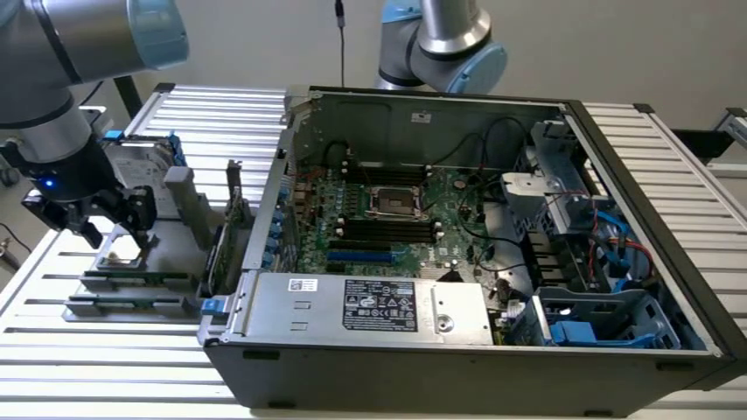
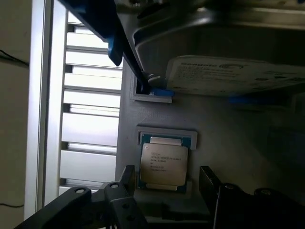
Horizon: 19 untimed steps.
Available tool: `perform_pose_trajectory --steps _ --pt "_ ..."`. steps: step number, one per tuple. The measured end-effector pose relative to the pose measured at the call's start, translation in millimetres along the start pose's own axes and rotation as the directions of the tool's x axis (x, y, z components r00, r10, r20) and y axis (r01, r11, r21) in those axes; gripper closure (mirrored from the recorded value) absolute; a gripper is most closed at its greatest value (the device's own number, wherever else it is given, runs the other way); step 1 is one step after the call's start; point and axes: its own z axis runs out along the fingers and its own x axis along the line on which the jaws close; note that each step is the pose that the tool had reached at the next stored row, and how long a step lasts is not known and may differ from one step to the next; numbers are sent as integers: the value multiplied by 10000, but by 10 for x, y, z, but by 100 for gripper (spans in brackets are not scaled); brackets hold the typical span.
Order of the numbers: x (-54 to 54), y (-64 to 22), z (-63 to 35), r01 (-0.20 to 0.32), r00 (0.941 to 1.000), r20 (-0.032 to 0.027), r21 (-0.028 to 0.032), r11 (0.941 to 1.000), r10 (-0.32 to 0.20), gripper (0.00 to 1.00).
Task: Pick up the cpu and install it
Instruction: 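Pick up the cpu and move it towards the insertion slot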
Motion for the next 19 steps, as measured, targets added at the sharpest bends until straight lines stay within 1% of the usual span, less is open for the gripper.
perform_pose_trajectory --steps 6,13,19 --pt "7 23 31 -145 9999 2 3 9999 145 35" --pt "22 38 80 -488 9988 2 10 9988 488 35" --pt "23 47 104 -586 9983 4 48 9983 586 35"
